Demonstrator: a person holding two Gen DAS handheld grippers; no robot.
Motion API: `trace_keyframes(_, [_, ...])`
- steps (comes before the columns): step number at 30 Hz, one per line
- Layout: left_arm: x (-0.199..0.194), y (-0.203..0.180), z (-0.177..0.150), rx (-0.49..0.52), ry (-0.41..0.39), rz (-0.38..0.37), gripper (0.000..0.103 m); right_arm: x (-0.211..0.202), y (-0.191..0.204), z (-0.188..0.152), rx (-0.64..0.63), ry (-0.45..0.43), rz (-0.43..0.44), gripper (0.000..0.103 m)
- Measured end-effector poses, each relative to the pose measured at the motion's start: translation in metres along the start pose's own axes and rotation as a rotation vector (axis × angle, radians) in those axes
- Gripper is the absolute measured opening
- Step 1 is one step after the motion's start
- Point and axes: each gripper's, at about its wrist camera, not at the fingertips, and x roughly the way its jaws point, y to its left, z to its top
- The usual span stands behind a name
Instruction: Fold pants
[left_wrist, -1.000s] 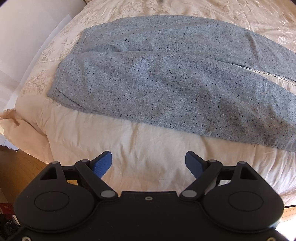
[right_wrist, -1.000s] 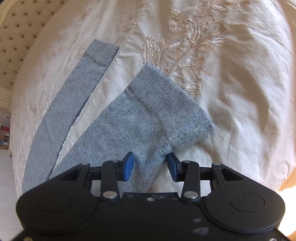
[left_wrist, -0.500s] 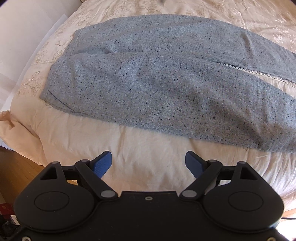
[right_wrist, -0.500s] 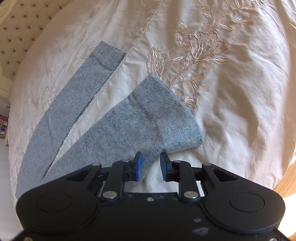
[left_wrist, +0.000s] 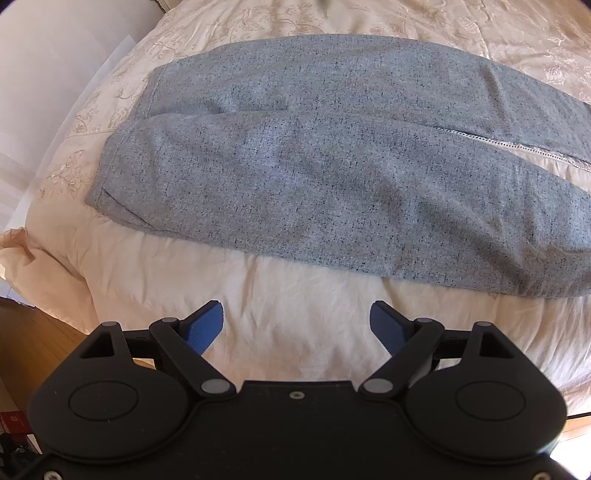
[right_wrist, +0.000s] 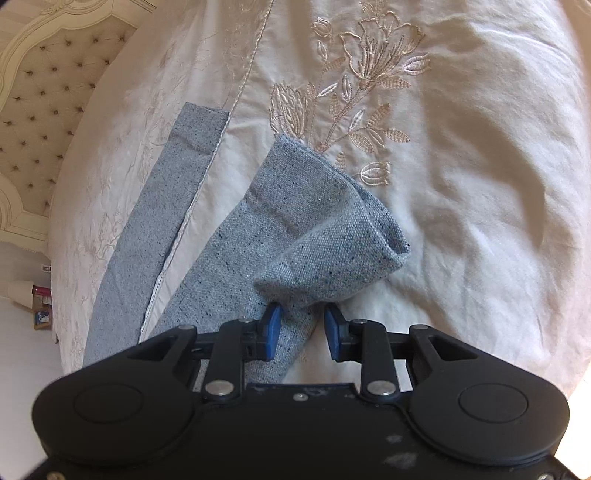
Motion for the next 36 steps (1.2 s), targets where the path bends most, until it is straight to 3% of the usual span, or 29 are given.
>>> trace_keyframes(3, [0.001, 0.000, -0.001, -0.005, 0.006, 0.000, 0.087, -0.002, 0.003, 0.011, -0.010, -0.003, 0.034, 0.027])
trace_keyframes(6, [0.002, -0.002, -0.001, 0.000, 0.010, 0.000, 0.087, -0.007, 0.011, 0.016, -0.091, 0.008, 0.019, 0.007])
trace_keyframes(10, [0.003, -0.009, 0.000, 0.017, 0.008, -0.011, 0.087, -0.022, 0.021, 0.016, -0.147, -0.002, 0.010, 0.005])
trace_keyframes(19, [0.017, -0.040, 0.022, 0.106, -0.051, -0.048, 0.087, -0.041, -0.010, 0.017, -0.225, 0.028, -0.264, 0.003])
trace_keyframes(21, [0.025, -0.052, 0.028, 0.129, -0.081, -0.052, 0.087, -0.054, -0.004, 0.018, -0.265, -0.010, -0.199, 0.005])
trace_keyframes(23, [0.033, -0.061, 0.034, 0.129, -0.097, -0.069, 0.087, -0.057, 0.022, 0.010, -0.413, -0.005, -0.148, 0.010])
trace_keyframes(26, [0.049, -0.075, 0.040, 0.159, -0.069, -0.111, 0.087, -0.044, 0.058, -0.011, -0.537, 0.069, -0.048, 0.011])
trace_keyframes(28, [0.063, -0.086, 0.040, 0.198, -0.028, -0.081, 0.087, -0.028, 0.081, -0.030, -0.590, 0.123, -0.004, 0.012])
trace_keyframes(32, [0.098, -0.090, 0.032, 0.229, 0.089, -0.007, 0.088, 0.002, 0.114, -0.066, -0.694, 0.206, 0.010, 0.013])
trace_keyframes(36, [0.114, -0.075, 0.021, 0.194, 0.151, -0.027, 0.089, 0.023, 0.136, -0.094, -0.762, 0.271, 0.010, 0.014])
